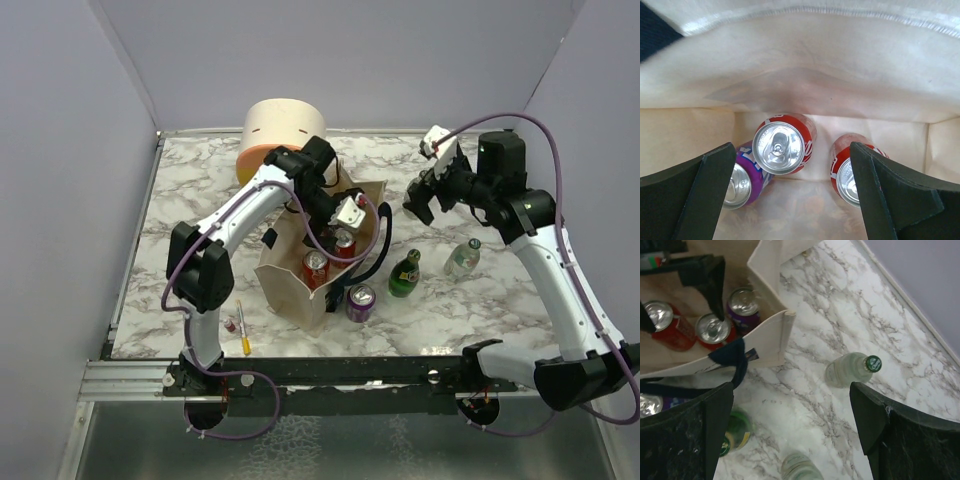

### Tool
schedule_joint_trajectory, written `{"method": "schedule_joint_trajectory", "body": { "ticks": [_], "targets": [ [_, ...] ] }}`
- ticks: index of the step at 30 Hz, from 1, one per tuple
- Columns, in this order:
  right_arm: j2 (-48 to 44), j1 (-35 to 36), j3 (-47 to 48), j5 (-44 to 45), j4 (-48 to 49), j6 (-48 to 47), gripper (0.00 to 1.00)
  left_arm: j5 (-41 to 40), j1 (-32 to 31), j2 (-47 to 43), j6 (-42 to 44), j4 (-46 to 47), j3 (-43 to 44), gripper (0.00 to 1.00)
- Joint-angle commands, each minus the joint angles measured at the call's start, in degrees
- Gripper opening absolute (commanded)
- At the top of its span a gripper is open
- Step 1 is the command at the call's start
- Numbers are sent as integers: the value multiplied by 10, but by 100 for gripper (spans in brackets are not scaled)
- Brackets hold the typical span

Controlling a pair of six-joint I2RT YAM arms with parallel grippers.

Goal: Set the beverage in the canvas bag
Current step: Place the drink in the canvas bag, then pick up the drink from the center of the board.

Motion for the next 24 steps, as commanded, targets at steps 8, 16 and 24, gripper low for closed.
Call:
{"method": "schedule_joint_trajectory", "body": {
  "ticks": [8,16,24],
  "targets": [
    [-22,-1,-39,-120,-233,-108,90,11,35,-104,-186,99,-6,99],
    [-15,-1,-103,-122,-244,-139,87,16,83,-150,-366,204,17,99],
    [1,-1,-147,-131,-194,-113,71,0,104,-183,-493,282,-8,99]
  ]
}}
